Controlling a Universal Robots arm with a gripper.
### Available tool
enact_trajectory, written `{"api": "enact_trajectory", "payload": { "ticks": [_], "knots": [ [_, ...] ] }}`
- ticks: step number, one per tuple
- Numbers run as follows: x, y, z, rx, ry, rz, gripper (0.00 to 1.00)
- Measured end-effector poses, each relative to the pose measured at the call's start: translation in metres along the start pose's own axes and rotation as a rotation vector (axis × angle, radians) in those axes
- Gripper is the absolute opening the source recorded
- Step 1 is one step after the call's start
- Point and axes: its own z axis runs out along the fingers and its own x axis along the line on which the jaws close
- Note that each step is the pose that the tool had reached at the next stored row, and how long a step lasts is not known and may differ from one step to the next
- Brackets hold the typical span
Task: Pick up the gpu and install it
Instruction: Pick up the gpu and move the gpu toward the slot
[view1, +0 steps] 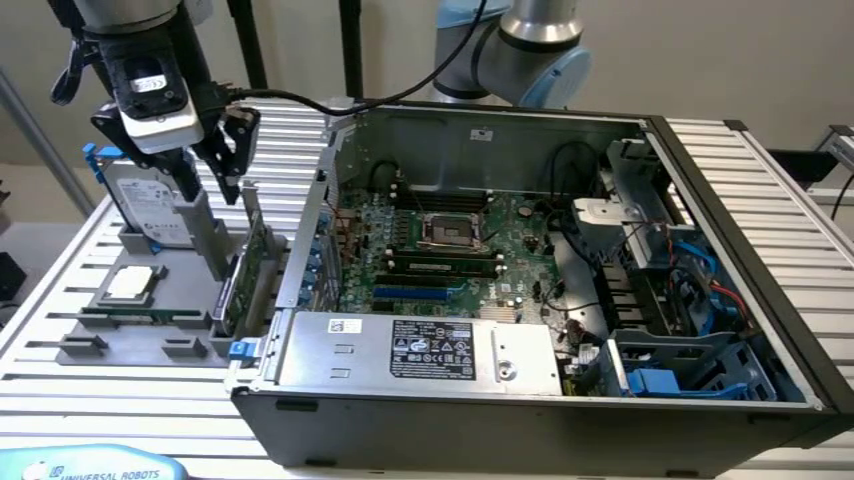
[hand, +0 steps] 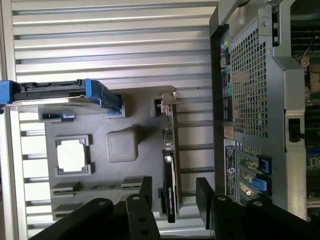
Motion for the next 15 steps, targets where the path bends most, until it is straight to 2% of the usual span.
{"api": "enact_trajectory", "payload": {
  "ticks": [15],
  "knots": [
    [0.0,-0.001,0.0272,0.0,0.0001,0.0,0.48]
  ]
}}
